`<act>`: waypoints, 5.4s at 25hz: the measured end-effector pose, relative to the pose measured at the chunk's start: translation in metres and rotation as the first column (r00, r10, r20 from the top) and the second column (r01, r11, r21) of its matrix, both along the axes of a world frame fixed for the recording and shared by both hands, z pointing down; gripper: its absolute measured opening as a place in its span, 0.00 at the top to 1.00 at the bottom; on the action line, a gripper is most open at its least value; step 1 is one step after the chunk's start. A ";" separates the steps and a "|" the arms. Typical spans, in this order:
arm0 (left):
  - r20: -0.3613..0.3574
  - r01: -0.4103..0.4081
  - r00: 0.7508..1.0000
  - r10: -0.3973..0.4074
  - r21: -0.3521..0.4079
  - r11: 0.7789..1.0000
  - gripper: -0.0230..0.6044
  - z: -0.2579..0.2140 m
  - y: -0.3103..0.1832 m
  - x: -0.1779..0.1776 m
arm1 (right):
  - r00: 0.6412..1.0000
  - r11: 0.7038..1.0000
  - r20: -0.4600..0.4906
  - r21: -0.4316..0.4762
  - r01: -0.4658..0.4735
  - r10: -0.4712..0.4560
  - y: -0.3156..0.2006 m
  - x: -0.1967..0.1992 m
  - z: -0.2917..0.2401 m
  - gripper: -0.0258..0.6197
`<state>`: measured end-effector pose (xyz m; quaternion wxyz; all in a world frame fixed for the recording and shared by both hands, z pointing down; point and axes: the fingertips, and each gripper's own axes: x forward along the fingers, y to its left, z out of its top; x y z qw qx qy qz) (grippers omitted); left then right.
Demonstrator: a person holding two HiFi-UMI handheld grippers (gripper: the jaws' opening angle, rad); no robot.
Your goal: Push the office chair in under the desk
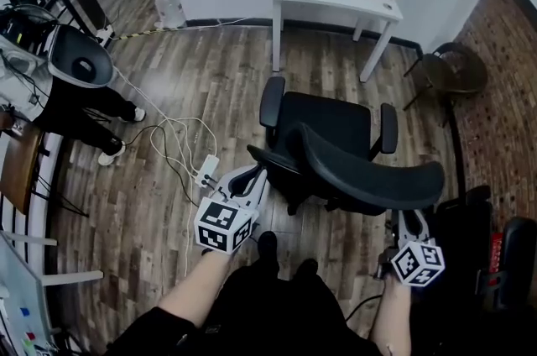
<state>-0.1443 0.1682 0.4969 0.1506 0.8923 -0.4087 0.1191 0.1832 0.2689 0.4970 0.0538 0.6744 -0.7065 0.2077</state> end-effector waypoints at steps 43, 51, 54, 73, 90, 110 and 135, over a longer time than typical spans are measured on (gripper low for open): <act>-0.012 0.238 0.971 -0.239 -0.017 0.971 0.91 0.000 -0.127 0.036 | 0.863 0.965 -0.435 -0.067 0.254 -0.258 -0.142 0.066 -0.022 0.61; 0.024 0.234 0.972 -0.234 -0.015 0.972 0.94 0.001 -0.176 -0.003 | 0.789 0.888 -0.426 -0.082 0.453 -0.442 -0.154 0.014 -0.020 0.55; 0.032 0.227 0.973 -0.227 -0.004 0.974 0.94 0.000 -0.196 -0.014 | 0.826 0.896 -0.366 -0.051 0.442 -0.428 -0.157 -0.006 -0.021 0.55; 0.037 0.194 0.981 -0.193 -0.016 0.981 0.95 -0.002 -0.274 0.011 | 0.892 0.924 -0.256 -0.015 0.381 -0.372 -0.219 0.011 -0.020 0.63; 0.094 0.283 0.956 -0.279 -0.023 0.959 0.95 0.000 -0.409 0.049 | 0.827 0.870 -0.293 -0.034 0.492 -0.480 -0.363 0.055 -0.019 0.67; 0.026 0.209 0.978 -0.209 -0.005 0.978 0.95 0.001 -0.575 0.040 | 0.881 0.928 -0.303 -0.029 0.372 -0.363 -0.513 0.043 -0.019 0.68; 0.092 0.158 0.983 -0.157 0.001 0.988 0.95 -0.007 -0.659 0.061 | 0.982 0.997 0.188 -0.072 0.027 -0.013 -0.583 0.047 0.017 0.93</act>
